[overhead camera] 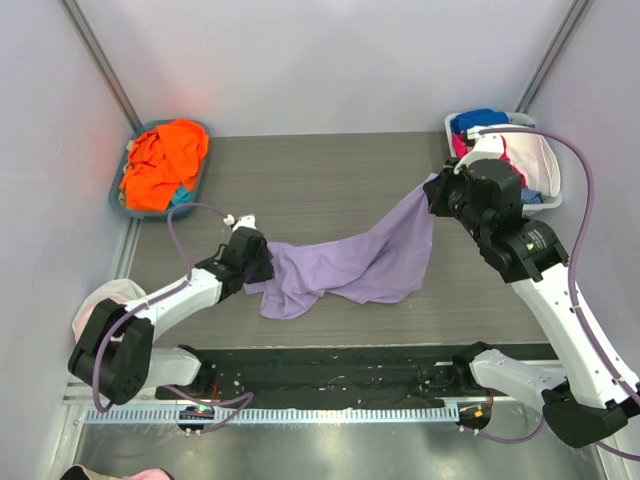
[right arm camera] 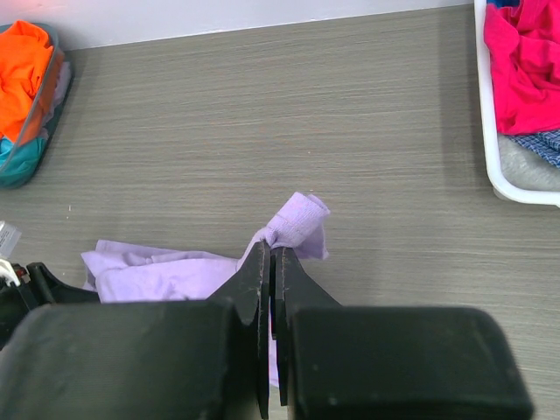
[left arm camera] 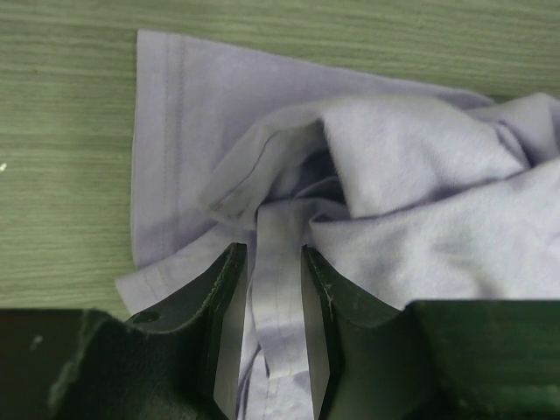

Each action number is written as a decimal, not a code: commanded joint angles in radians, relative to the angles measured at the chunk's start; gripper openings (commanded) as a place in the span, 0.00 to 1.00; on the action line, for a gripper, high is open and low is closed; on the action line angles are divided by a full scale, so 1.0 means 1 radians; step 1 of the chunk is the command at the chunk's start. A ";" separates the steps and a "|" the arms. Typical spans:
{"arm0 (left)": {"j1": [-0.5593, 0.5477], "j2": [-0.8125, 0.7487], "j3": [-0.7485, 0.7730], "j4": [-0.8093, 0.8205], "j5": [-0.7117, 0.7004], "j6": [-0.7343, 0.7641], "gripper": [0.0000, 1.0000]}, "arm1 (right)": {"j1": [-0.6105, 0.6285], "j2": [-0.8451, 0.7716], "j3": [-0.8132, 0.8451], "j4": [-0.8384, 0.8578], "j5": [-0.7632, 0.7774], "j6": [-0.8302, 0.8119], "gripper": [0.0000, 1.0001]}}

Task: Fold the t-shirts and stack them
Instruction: Flatten the tshirt out

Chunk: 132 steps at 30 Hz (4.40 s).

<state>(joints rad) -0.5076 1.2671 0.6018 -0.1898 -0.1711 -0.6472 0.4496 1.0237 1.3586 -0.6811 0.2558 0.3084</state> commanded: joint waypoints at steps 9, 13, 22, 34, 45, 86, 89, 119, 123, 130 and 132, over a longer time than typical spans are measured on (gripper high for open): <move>0.043 0.067 0.067 0.089 0.019 0.038 0.33 | -0.002 -0.008 0.000 0.048 0.002 -0.008 0.01; 0.044 0.058 0.032 0.108 0.031 0.027 0.33 | -0.003 -0.011 -0.001 0.046 0.003 -0.008 0.01; 0.044 0.057 -0.016 0.131 0.058 0.003 0.33 | -0.003 -0.011 0.000 0.043 -0.001 0.000 0.01; 0.046 0.095 -0.033 0.165 0.081 -0.009 0.29 | -0.003 -0.014 -0.001 0.040 0.002 0.000 0.01; 0.046 -0.055 0.093 -0.022 0.079 0.007 0.00 | -0.003 -0.030 0.004 0.026 0.017 -0.002 0.01; 0.053 -0.497 -0.022 -0.542 -0.076 -0.264 0.00 | -0.005 -0.004 0.020 -0.205 0.450 0.141 0.01; 0.053 -0.473 -0.008 -0.547 -0.093 -0.258 0.00 | -0.003 -0.001 0.010 -0.206 0.433 0.149 0.01; 0.053 -0.416 0.015 -0.396 -0.113 -0.195 0.49 | -0.005 0.036 -0.021 -0.182 0.333 0.158 0.01; 0.052 -0.426 0.000 -0.344 -0.076 -0.151 0.49 | -0.005 0.039 -0.023 -0.176 0.324 0.158 0.01; 0.053 -0.449 -0.023 -0.344 -0.051 -0.137 0.49 | -0.005 0.052 -0.024 -0.169 0.304 0.164 0.01; 0.052 -0.446 -0.031 -0.353 -0.053 -0.153 0.49 | -0.005 0.053 -0.023 -0.167 0.298 0.166 0.01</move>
<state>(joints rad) -0.4595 0.8284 0.5869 -0.5716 -0.2348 -0.8032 0.4477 1.0695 1.3365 -0.8890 0.5644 0.4568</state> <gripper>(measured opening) 0.486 0.030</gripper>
